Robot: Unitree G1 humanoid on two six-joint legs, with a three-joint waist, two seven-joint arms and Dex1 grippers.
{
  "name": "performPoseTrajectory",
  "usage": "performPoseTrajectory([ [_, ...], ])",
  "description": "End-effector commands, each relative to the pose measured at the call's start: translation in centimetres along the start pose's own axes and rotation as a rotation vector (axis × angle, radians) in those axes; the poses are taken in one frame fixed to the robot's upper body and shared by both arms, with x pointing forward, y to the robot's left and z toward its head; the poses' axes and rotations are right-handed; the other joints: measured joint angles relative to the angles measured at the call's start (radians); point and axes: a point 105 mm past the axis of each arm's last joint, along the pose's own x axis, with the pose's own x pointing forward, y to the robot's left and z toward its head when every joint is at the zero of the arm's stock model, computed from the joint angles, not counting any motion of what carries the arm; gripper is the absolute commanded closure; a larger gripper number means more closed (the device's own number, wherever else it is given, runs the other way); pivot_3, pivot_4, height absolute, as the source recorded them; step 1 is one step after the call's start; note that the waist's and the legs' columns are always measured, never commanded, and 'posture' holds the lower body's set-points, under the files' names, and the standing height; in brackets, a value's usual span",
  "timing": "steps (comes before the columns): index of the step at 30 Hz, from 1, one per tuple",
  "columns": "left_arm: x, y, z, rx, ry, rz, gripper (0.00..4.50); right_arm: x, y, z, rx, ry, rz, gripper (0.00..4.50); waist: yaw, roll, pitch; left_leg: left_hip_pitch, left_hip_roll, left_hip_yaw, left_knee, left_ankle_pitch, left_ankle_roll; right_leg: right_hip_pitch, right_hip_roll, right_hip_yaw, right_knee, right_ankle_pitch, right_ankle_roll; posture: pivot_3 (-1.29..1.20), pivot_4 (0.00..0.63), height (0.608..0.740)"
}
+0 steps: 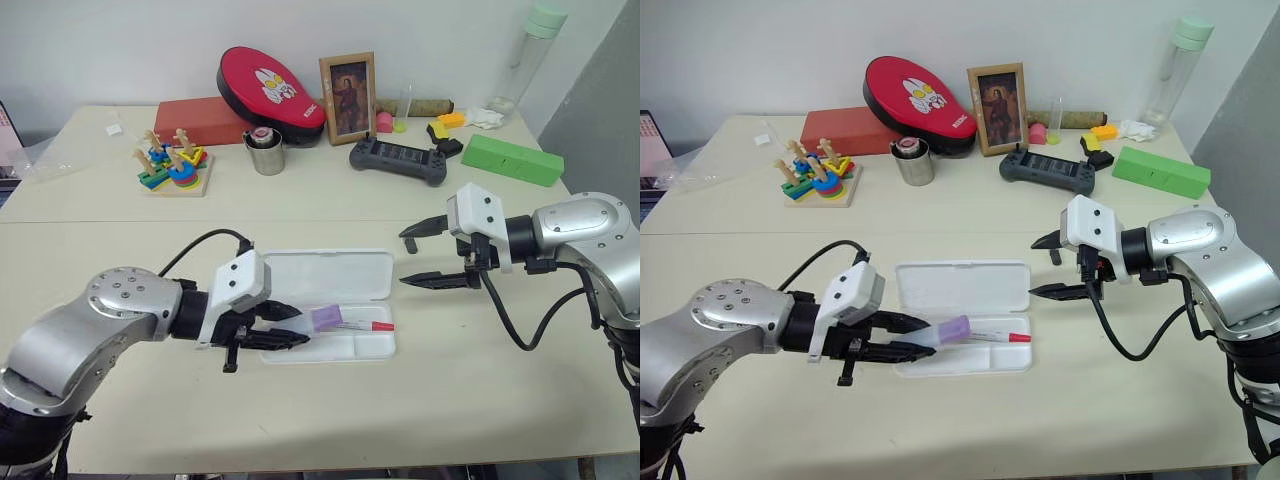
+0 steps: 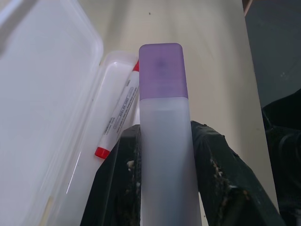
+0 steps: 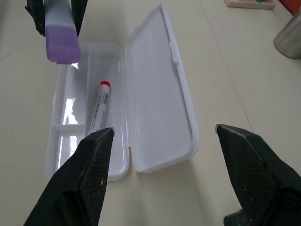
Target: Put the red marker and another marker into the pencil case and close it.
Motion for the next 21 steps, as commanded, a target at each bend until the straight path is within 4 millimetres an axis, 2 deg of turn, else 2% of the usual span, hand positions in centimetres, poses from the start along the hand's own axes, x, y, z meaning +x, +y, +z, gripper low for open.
performPoseTrajectory([
  [1, 0.7, 0.1, -0.6, 0.018, 0.008, -0.013, 3.32, -0.7, -0.2, 0.8, -0.035, -0.005, -0.028, 0.88, 0.000, 0.000, 0.000, 0.000, 0.000, 0.000, 0.000, 0.000, 0.000, 0.000, 0.000, 0.000, 0.000, 0.000, 0.000, 0.00, 0.150, 0.740],
  [8, 2.1, 0.2, -1.9, 0.022, 0.021, -0.051, 3.32, -0.8, 0.0, 0.8, -0.031, 0.000, -0.030, 0.88, 0.002, 0.000, 0.000, 0.000, 0.000, 0.000, 0.000, 0.000, 0.000, 0.000, 0.000, 0.000, 0.000, 0.000, 0.000, 0.00, 0.150, 0.740],
  [21, 3.1, 0.7, -3.5, 0.090, 0.068, -0.093, 3.32, -0.9, 0.1, 1.0, -0.025, -0.002, -0.037, 0.88, 0.003, 0.000, 0.000, 0.000, 0.000, 0.000, 0.000, 0.000, 0.000, 0.000, 0.000, 0.000, 0.000, 0.000, 0.000, 0.00, 0.150, 0.740],
])
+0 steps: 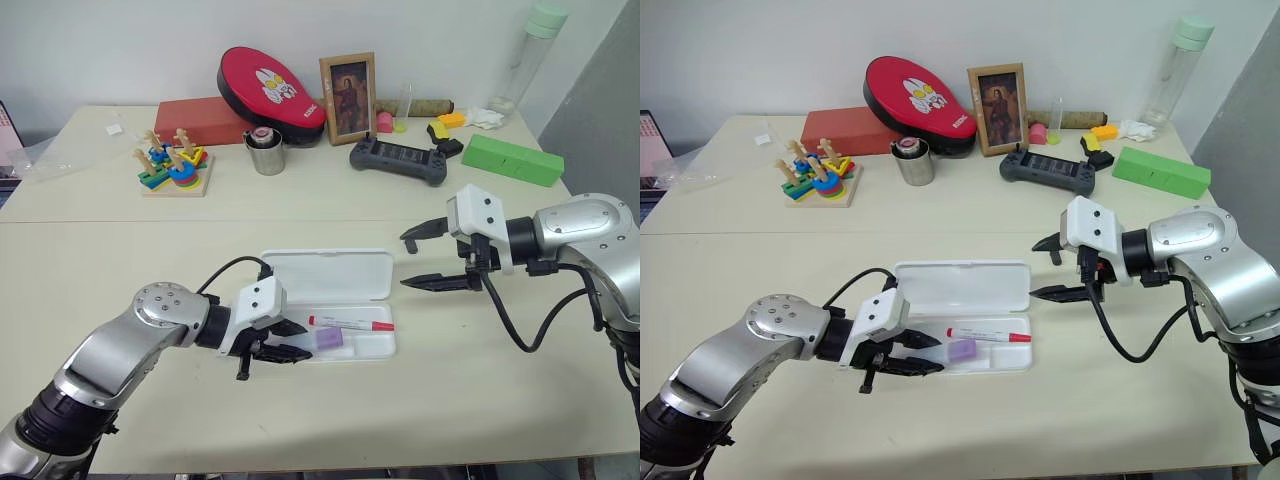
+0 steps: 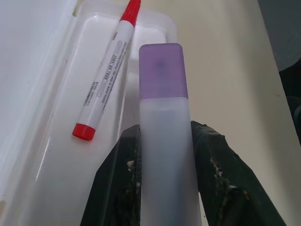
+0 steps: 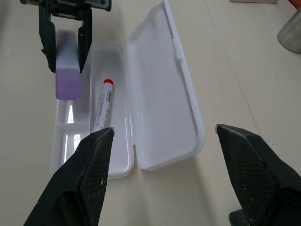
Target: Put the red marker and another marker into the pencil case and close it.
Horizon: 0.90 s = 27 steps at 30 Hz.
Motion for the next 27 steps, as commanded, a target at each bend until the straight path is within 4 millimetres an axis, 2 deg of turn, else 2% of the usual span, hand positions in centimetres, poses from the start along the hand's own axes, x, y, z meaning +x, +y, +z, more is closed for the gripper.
performPoseTrajectory([
  [1, 0.1, 0.2, 0.3, 0.074, 0.009, -0.013, 3.32, -0.9, -0.2, 1.1, -0.047, -0.016, -0.036, 0.88, 0.000, 0.000, 0.000, 0.000, 0.000, 0.000, 0.000, 0.000, 0.000, 0.000, 0.000, 0.000, 0.000, 0.000, 0.000, 0.00, 0.150, 0.740],
  [8, 0.3, 0.7, 0.3, 0.109, 0.013, -0.005, 3.32, -0.9, -0.2, 1.2, -0.044, -0.020, -0.045, 0.88, 0.000, 0.000, 0.000, 0.000, 0.000, 0.000, 0.000, 0.000, 0.000, 0.000, 0.000, 0.000, 0.000, 0.000, 0.000, 0.00, 0.150, 0.740],
  [10, 0.4, 0.9, 0.4, 0.115, 0.008, 0.002, 2.62, -0.9, -0.2, 1.2, -0.042, -0.020, -0.047, 0.88, 0.000, 0.000, 0.000, 0.000, 0.000, 0.000, 0.000, 0.000, 0.000, 0.000, 0.000, 0.000, 0.000, 0.000, 0.000, 0.00, 0.150, 0.740],
  [17, 0.5, 1.0, 0.7, 0.134, -0.008, 0.011, 1.37, -0.9, -0.2, 1.2, -0.039, -0.022, -0.052, 0.88, 0.000, 0.000, 0.000, 0.000, 0.000, 0.000, 0.000, 0.000, 0.000, 0.000, 0.000, 0.000, 0.000, 0.000, 0.000, 0.00, 0.150, 0.740],
  [24, -0.2, 1.0, 2.1, 0.119, -0.062, 0.028, 0.01, -1.0, -0.2, 1.2, -0.038, -0.026, -0.054, 0.88, 0.000, 0.000, 0.000, 0.000, 0.000, 0.000, 0.001, 0.000, 0.000, 0.000, 0.000, 0.000, 0.001, 0.000, 0.000, 0.00, 0.150, 0.740],
  [27, -1.3, 0.7, 3.3, 0.095, -0.096, 0.031, 0.01, -1.2, -0.2, 1.2, -0.038, -0.020, -0.054, 0.88, -0.001, 0.000, 0.000, 0.000, 0.000, 0.000, 0.001, 0.000, 0.000, 0.000, 0.000, 0.000, 0.001, 0.000, 0.000, 0.00, 0.150, 0.740],
])
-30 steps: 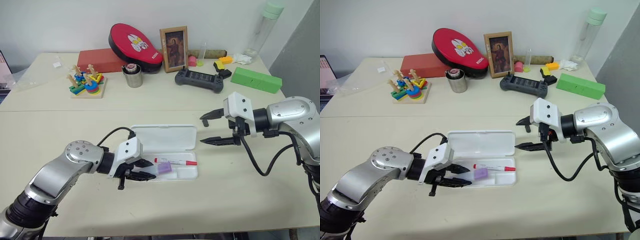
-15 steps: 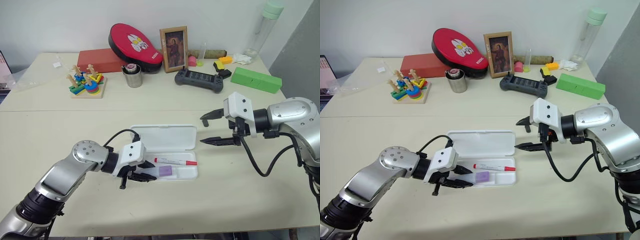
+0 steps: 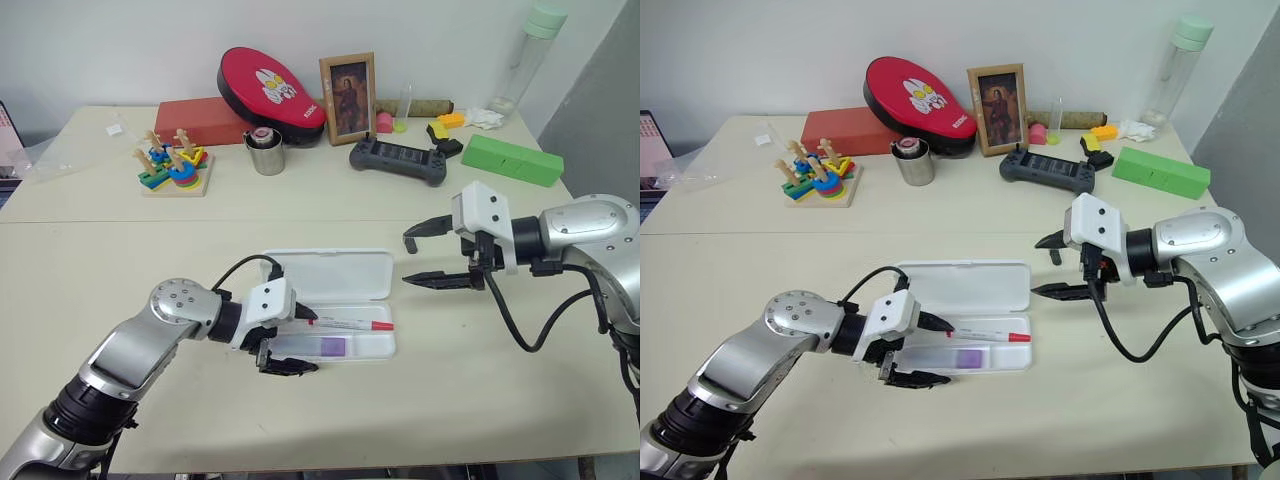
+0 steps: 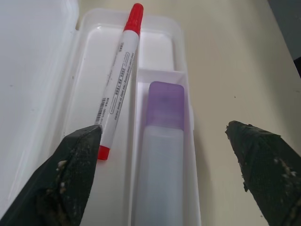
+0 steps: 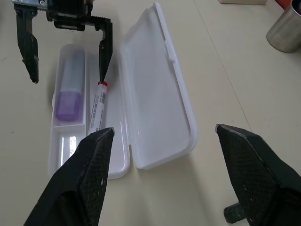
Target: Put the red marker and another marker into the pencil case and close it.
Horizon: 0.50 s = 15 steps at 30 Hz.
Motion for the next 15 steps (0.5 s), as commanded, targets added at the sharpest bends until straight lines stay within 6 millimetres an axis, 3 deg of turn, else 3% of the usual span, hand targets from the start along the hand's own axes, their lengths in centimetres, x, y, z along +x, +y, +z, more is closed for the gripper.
performPoseTrajectory([
  [1, -2.2, -0.2, 3.2, 0.015, -0.073, 0.026, 0.01, -0.8, 0.0, 0.9, -0.043, -0.011, -0.017, 0.88, 0.000, 0.000, 0.000, 0.000, 0.000, 0.000, 0.000, 0.000, 0.000, 0.000, 0.000, 0.000, 0.000, 0.000, 0.000, 0.00, 0.150, 0.740],
  [9, -6.1, 0.2, 6.5, -0.010, -0.145, 0.133, 0.01, -0.4, 0.6, 0.6, -0.023, -0.008, -0.006, 0.88, -0.002, 0.000, 0.000, 0.000, 0.000, 0.000, 0.000, 0.000, 0.000, 0.000, 0.000, 0.000, 0.000, 0.000, 0.000, 0.00, 0.150, 0.740],
  [15, -8.2, 0.4, 7.4, -0.018, -0.141, 0.207, 0.00, -0.2, 0.8, 0.5, -0.004, -0.009, -0.005, 2.32, -0.003, 0.000, 0.000, 0.000, 0.000, 0.000, 0.000, 0.000, 0.000, 0.000, 0.000, 0.000, 0.001, 0.000, 0.000, 0.00, 0.150, 0.740],
])
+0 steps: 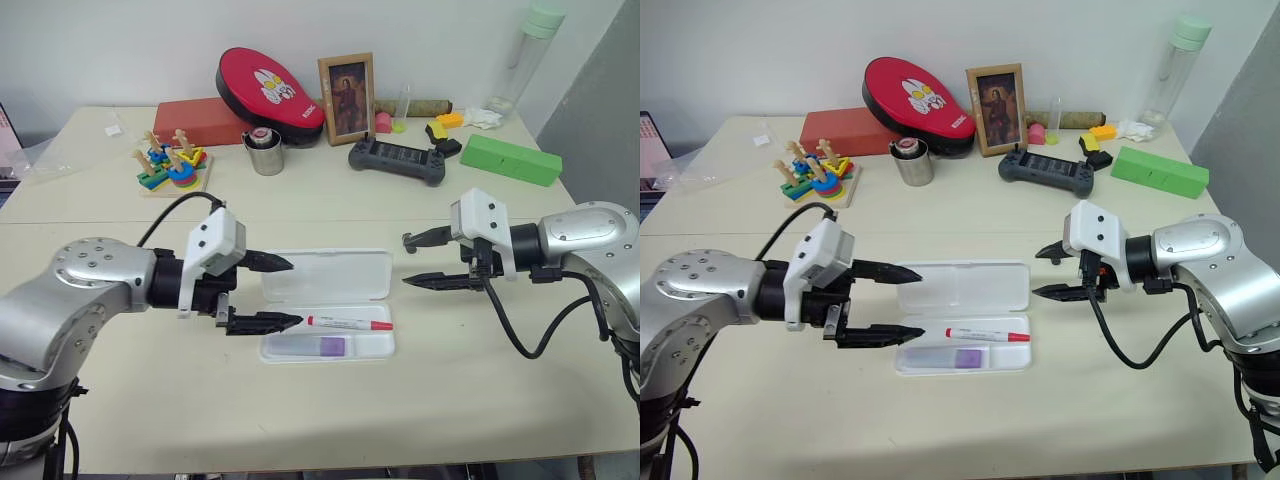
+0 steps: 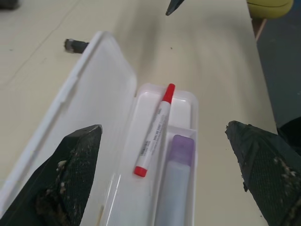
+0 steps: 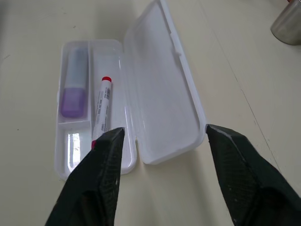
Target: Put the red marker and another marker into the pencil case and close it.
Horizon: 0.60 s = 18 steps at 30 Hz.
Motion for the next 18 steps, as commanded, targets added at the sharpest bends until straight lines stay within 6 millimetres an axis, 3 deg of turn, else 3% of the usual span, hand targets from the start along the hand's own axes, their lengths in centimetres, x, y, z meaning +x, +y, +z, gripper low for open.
performPoseTrajectory([
  [1, -1.3, -0.2, 1.8, 0.045, -0.022, 0.035, 0.00, -0.3, 0.4, 0.9, -0.027, -0.022, 0.002, 2.66, 0.000, 0.000, 0.000, 0.000, 0.000, 0.000, 0.000, 0.000, 0.000, 0.000, 0.000, 0.000, 0.000, 0.000, 0.000, 0.00, 0.150, 0.740],
  [8, -2.7, 0.2, 3.6, 0.058, -0.057, 0.097, 0.00, -0.1, 1.3, 0.6, -0.022, -0.017, 0.044, 4.42, 0.000, 0.000, 0.000, 0.000, 0.000, 0.000, 0.000, 0.000, 0.000, 0.000, 0.000, 0.000, 0.000, 0.000, 0.000, 0.00, 0.150, 0.740],
  [14, -2.8, 0.4, 3.4, 0.059, -0.055, 0.127, 0.00, 0.5, 2.7, -0.2, 0.015, -0.006, 0.115, 4.48, 0.000, 0.000, 0.000, 0.000, 0.000, 0.000, 0.000, 0.000, 0.000, 0.000, 0.000, 0.000, 0.000, 0.000, 0.000, 0.00, 0.150, 0.740],
  [18, -2.8, 0.6, 3.3, 0.057, -0.057, 0.140, 0.00, 1.6, 3.6, -1.8, 0.063, 0.013, 0.145, 4.48, 0.000, 0.000, 0.000, 0.000, 0.000, 0.000, 0.000, 0.000, 0.000, 0.000, 0.000, 0.000, 0.000, 0.000, 0.000, 0.00, 0.150, 0.740],
])
